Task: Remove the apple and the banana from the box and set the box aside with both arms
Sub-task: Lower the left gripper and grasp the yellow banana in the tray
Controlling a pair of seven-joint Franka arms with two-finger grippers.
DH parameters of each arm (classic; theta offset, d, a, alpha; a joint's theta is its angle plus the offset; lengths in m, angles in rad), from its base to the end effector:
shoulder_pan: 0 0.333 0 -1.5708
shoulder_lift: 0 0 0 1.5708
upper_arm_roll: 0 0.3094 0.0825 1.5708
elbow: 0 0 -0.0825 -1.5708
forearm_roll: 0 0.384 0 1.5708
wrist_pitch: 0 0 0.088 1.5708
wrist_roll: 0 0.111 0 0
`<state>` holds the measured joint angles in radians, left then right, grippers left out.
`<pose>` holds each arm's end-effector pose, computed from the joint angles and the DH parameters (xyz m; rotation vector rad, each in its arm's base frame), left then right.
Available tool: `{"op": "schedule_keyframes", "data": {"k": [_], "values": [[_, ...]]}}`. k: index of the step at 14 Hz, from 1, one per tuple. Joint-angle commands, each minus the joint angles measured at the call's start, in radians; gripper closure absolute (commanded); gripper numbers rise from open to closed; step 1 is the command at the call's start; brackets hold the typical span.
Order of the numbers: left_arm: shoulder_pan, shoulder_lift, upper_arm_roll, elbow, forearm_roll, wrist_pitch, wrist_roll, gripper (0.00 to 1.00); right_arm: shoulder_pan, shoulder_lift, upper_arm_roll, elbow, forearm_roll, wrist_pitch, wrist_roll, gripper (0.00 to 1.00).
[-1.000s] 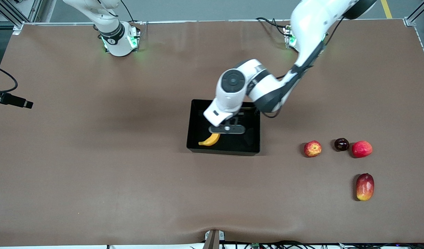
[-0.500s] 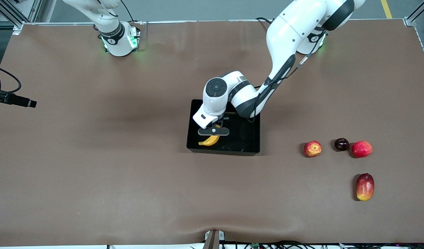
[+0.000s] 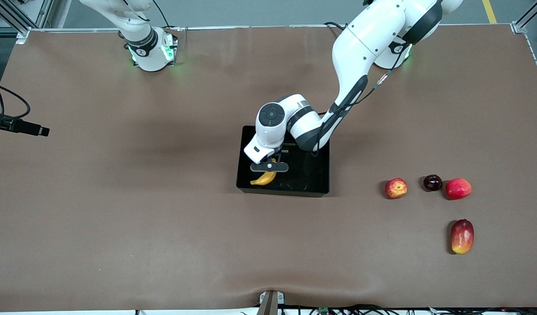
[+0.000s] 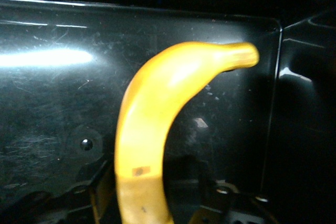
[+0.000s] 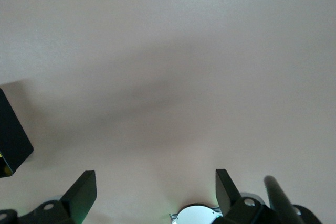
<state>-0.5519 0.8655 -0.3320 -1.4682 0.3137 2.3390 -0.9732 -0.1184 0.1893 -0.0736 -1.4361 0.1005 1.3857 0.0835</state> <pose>0.4908 -0.5245 0.1786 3.0828 -0.0102 0.0343 0.5786 -0.0958 0.5548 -2.9942 0.4055 0.3555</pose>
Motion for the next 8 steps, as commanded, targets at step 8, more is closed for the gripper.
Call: {"op": "schedule_keyframes", "data": {"k": [8], "values": [[-0.003,-0.107,0.008,0.052,0.085,-0.174,-0.009,1.0,0.014,0.015,0.003,-0.001,0.016,-0.068,-0.06,0.0]]}}
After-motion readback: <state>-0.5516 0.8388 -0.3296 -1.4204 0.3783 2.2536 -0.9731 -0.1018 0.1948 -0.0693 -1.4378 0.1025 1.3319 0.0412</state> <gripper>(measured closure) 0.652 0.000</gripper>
